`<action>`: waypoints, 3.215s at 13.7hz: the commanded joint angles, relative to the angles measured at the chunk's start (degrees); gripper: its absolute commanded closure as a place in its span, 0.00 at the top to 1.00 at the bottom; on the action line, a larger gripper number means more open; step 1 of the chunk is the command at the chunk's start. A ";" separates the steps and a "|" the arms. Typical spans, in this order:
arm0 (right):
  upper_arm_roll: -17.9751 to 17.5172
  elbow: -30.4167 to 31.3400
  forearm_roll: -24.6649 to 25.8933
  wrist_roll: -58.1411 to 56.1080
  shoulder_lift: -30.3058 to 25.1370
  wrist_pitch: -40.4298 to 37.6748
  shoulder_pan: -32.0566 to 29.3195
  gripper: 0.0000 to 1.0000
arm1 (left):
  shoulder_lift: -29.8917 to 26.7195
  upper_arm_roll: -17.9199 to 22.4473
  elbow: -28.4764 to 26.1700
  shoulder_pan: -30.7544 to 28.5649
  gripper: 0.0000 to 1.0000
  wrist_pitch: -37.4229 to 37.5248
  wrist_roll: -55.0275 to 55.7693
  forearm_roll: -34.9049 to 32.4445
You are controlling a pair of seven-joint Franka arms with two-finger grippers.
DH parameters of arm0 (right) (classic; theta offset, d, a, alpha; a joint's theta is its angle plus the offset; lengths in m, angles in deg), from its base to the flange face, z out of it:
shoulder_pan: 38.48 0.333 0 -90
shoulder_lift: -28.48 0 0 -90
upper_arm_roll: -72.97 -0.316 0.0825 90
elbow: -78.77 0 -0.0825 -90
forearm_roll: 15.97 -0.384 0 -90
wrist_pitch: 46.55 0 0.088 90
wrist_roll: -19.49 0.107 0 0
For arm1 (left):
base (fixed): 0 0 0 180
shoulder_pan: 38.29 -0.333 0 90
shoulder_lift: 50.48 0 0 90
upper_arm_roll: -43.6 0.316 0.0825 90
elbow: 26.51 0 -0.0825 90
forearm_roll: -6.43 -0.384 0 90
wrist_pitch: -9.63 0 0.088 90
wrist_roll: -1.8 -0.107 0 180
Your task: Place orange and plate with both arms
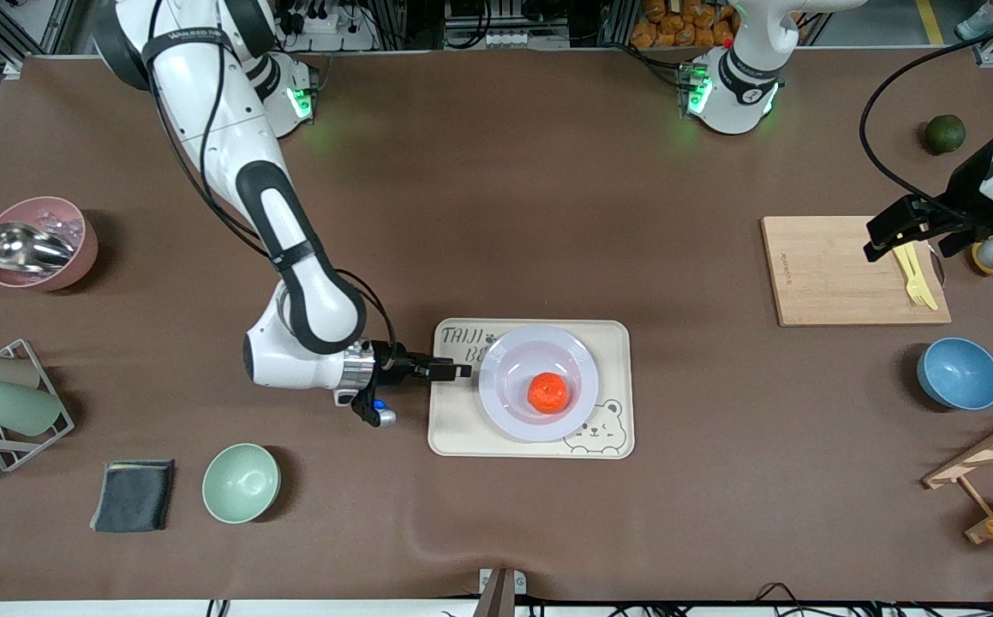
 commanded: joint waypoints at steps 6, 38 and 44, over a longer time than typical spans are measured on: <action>7.76 -5.24 14.03 7.40 -3.87 -19.16 -2.93 0.72 | -0.73 0.14 0.74 -0.05 1.00 1.01 -1.03 0.53; 30.04 -8.68 43.54 -16.59 -22.57 -48.99 -8.89 1.00 | -3.10 -0.29 2.50 -0.14 1.00 7.60 -1.29 0.45; 6.76 -8.06 58.41 -7.05 -35.32 -48.99 -22.68 1.00 | -2.75 -0.30 2.76 -0.05 1.00 7.69 -1.56 0.45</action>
